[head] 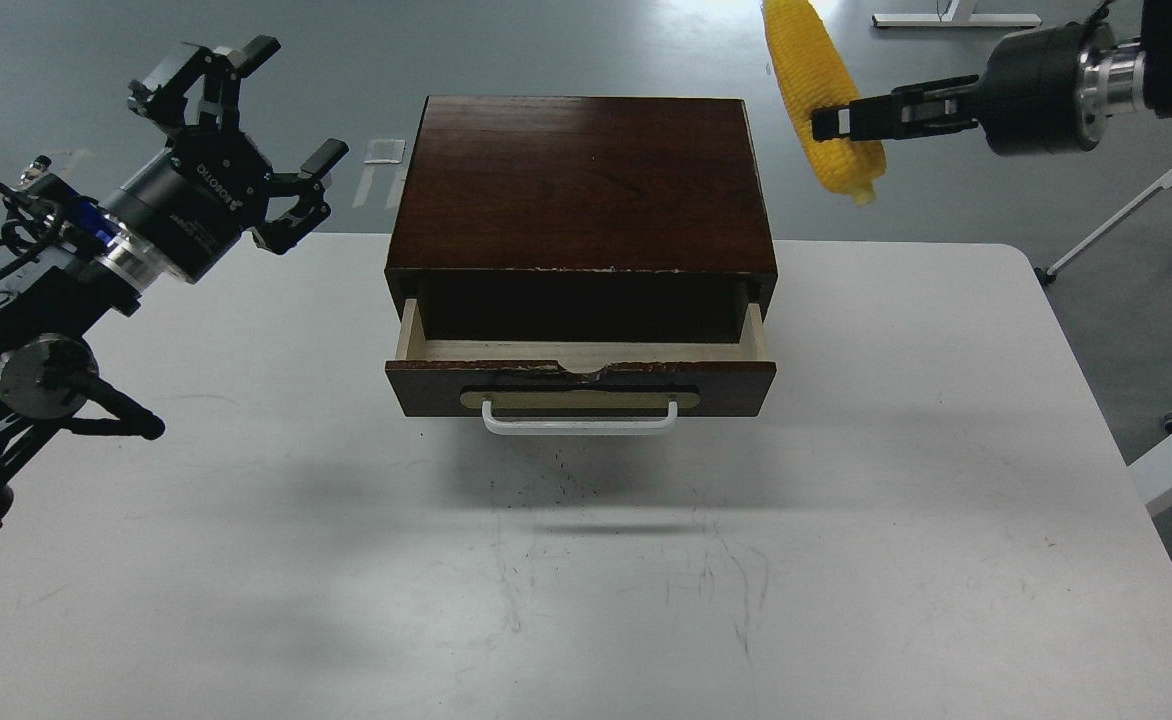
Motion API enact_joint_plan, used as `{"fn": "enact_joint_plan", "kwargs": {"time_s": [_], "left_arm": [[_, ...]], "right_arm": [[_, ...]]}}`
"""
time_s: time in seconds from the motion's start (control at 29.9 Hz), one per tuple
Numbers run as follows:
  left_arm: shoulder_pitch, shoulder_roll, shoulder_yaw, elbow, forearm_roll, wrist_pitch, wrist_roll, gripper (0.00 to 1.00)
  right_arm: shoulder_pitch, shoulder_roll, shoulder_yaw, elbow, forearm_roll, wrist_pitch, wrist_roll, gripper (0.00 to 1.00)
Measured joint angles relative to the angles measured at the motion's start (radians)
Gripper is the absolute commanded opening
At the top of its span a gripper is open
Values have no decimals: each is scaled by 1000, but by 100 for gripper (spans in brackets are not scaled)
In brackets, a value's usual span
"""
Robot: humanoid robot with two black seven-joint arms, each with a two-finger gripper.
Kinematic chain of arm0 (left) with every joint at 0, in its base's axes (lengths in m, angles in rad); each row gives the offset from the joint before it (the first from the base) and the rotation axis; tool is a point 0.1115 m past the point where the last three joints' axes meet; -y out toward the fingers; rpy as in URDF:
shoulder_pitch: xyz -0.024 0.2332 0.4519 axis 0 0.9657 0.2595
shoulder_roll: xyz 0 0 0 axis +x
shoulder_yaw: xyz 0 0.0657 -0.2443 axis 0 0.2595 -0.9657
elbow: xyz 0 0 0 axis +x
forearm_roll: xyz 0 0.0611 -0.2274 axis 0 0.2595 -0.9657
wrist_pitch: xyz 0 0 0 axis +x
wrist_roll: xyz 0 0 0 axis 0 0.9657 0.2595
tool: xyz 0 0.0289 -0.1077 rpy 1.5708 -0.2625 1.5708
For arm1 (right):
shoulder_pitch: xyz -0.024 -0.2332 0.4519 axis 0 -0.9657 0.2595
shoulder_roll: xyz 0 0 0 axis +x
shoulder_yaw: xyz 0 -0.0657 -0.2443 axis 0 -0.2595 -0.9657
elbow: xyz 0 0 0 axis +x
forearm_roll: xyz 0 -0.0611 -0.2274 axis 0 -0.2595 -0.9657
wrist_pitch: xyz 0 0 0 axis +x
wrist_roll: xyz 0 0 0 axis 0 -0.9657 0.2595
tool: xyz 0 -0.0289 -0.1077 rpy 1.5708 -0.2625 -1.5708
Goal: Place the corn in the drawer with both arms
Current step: 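Lift the corn cob and carry it over the open drawer, then lower the corn cob into the drawer and open the right gripper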
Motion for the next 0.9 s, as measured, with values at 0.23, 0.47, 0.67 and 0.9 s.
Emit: {"fn": "enact_joint_plan", "kwargs": {"time_s": [0.23, 0.47, 0.67, 0.9], "left_arm": [[0, 12, -3, -10, 0, 0, 1, 99], [-2, 21, -3, -20, 0, 0, 2, 99], [-1, 23, -3, -20, 1, 0, 2, 99], [0, 31, -7, -20, 0, -2, 2, 99]], "right_arm": [[139, 143, -126, 105, -190, -55, 0, 11], [177, 240, -184, 128, -409, -186, 0, 11], [179, 308, -221, 133, -540, -297, 0, 12], [178, 381, -283, 131, -566, -352, 0, 13]]}}
